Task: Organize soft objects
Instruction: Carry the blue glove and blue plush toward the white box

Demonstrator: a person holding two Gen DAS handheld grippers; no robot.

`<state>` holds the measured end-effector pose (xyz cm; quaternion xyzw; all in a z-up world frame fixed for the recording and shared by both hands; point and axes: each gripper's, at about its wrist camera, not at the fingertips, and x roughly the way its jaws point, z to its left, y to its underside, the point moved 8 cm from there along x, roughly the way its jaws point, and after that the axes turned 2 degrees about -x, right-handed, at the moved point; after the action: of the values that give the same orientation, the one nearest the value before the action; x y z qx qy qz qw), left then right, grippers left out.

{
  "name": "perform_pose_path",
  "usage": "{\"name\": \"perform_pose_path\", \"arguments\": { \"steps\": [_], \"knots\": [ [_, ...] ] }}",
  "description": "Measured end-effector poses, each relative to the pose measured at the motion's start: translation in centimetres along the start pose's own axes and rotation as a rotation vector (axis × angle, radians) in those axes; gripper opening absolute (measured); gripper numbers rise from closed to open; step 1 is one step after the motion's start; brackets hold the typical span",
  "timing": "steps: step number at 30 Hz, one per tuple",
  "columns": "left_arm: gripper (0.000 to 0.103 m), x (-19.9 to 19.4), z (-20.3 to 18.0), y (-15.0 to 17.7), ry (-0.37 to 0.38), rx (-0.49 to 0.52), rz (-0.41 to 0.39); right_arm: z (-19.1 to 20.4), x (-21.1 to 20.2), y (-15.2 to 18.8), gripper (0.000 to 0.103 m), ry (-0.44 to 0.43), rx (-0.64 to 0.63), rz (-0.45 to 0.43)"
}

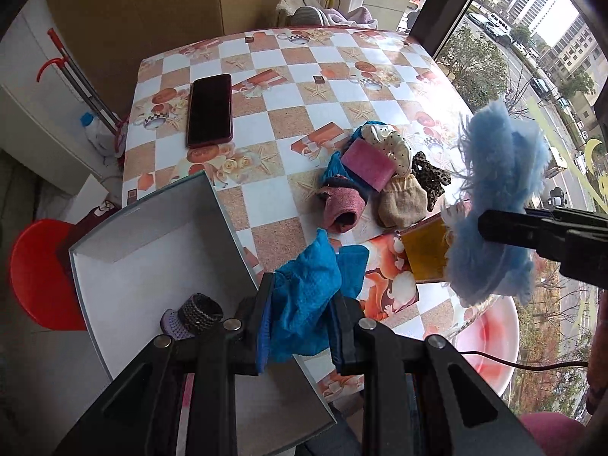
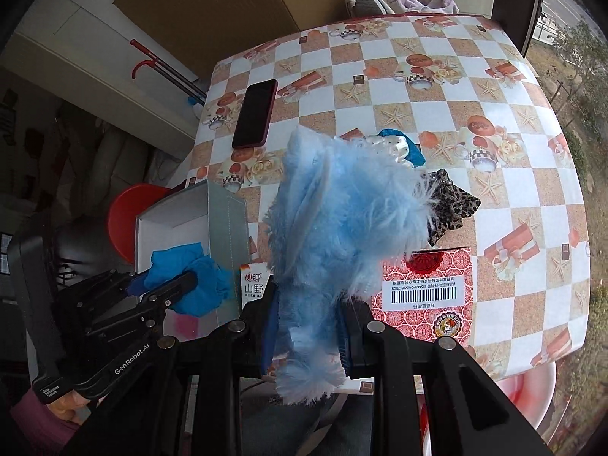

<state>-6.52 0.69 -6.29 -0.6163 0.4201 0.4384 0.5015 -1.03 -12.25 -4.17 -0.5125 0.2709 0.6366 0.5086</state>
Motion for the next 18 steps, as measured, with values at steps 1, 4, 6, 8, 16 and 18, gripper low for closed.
{"name": "perform_pose_path", "arguments": {
  "steps": [1, 4, 6, 8, 16, 18],
  "knots": [
    [0.027, 0.0, 0.4, 0.3, -0.003, -0.007, 0.001, 0.3, 0.2, 0.5, 0.028, 0.002, -0.006, 0.011],
    [0.027, 0.0, 1.7, 1.4, -0.01, -0.024, 0.006, 0.8, 1.1, 2.2, 0.028, 0.005, -0.018, 0.044],
    [0.027, 0.0, 2.4, 2.1, -0.014, -0.035, 0.01, 1.2, 1.8, 3.4, 0.028, 0.009, -0.027, 0.066],
    [0.027, 0.0, 3.2, 2.8, -0.018, -0.045, 0.013, 1.7, 2.4, 4.5, 0.028, 0.009, -0.035, 0.087],
    [0.027, 0.1, 5.0, 5.0, -0.049, -0.049, 0.022, 4.9, 4.0, 7.2, 0.028, 0.001, -0.093, 0.138],
    [0.027, 0.1, 5.4, 5.4, -0.054, -0.05, 0.024, 5.7, 4.2, 7.1, 0.028, 0.002, -0.107, 0.138]
  ]
}}
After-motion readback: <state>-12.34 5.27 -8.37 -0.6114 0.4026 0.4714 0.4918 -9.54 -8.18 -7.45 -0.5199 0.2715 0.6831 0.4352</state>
